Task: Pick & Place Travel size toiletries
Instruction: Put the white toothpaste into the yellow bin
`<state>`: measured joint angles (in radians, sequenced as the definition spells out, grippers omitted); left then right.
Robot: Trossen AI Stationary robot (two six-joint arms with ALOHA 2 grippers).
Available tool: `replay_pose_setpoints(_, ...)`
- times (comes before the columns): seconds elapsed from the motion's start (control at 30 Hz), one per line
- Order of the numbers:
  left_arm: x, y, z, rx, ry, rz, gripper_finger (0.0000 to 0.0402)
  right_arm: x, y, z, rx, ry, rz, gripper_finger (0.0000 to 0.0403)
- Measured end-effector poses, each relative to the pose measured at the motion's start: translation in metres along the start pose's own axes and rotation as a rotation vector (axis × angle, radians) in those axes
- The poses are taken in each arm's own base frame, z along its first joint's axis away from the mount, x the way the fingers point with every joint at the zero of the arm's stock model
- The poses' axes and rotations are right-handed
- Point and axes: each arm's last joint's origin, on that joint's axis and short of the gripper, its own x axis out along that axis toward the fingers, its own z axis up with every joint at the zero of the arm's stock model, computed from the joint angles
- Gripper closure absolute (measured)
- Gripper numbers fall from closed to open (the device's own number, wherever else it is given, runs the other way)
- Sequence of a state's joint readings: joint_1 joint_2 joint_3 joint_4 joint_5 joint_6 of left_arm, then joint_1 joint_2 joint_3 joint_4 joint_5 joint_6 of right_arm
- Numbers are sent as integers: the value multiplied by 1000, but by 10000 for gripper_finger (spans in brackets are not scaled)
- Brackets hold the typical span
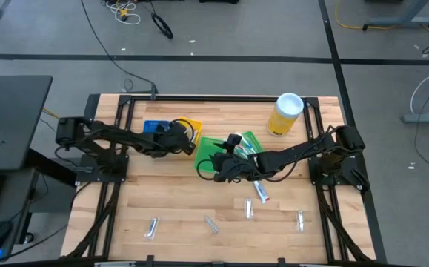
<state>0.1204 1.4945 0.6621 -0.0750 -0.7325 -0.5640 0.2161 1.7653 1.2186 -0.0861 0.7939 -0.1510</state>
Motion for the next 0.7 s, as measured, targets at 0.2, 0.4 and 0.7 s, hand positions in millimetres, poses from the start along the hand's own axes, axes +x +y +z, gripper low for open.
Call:
replay_pose_setpoints(0.2,14,1,-5,-25,84,-43,245,-1,4,-3,22,16,117,170)
replay_pose_setpoints(0.4,10,3,2,24,45,-41,202,-3,8,-14,95,116,240,170)
replay_pose_setpoints(0.7,-25,12,31,20,-109,-118,197,-21,11,-56,315,638,374,170)
